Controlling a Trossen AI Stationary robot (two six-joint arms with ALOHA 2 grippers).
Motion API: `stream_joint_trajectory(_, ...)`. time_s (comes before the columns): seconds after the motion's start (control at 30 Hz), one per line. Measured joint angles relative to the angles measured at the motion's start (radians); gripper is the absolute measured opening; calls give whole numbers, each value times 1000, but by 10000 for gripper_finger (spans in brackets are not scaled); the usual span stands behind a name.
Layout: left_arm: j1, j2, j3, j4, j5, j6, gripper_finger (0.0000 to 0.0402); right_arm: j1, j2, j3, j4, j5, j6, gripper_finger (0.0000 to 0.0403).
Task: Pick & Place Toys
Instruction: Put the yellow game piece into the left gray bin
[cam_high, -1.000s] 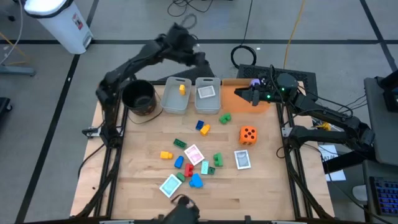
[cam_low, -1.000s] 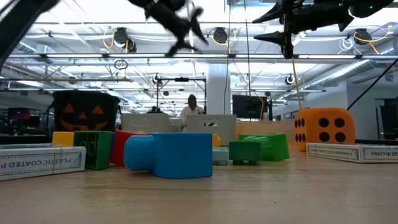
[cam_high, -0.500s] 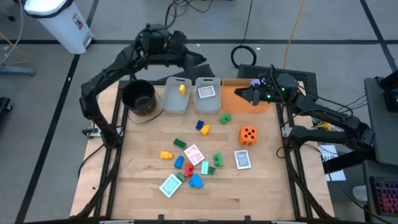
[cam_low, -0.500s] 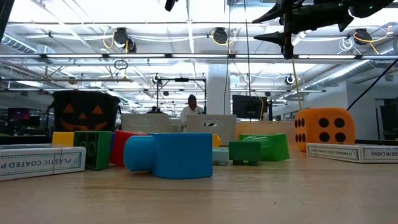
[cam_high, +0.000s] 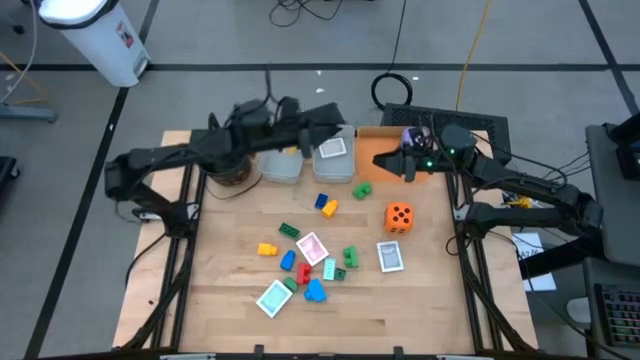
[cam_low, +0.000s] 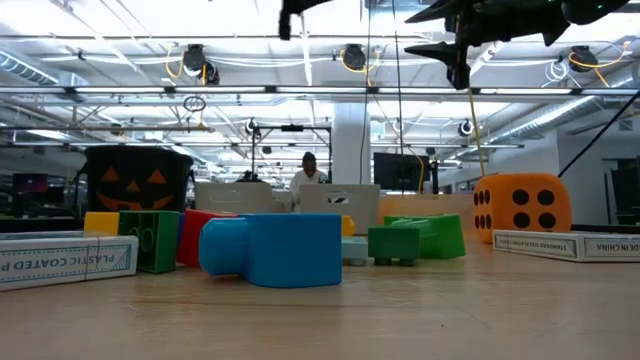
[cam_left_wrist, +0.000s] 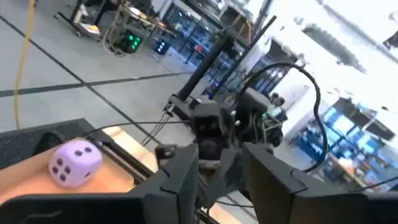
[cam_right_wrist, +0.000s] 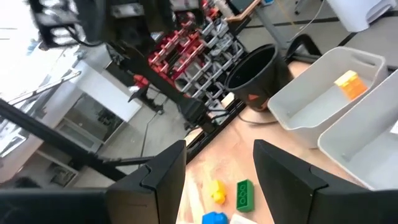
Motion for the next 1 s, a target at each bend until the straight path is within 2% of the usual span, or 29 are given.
stream_joint_trajectory(0.17,-63,-170,-222,83,-95,-8,127,25,0,-36,16,0,-7,180)
stream_joint_trajectory(0.37,-205,-330,-384,69,-222,-20,127,28,0,-100,22,2,21,180)
stream_joint_trajectory(0.5,-328,-402,-423,-87,-328,-79,127,36,0,-160,119,1,90,180)
stream_joint_trajectory(0.7,-518,-440,-425,-433,-469,-316,127,110,0,-262,459,1,139,180)
stream_joint_trajectory(0.87,-639,-440,-425,-599,-485,-501,127,201,0,-270,568,1,134,180)
stream_joint_trajectory(1.0,-690,-402,-422,-655,-461,-604,127,275,0,-259,604,8,109,180)
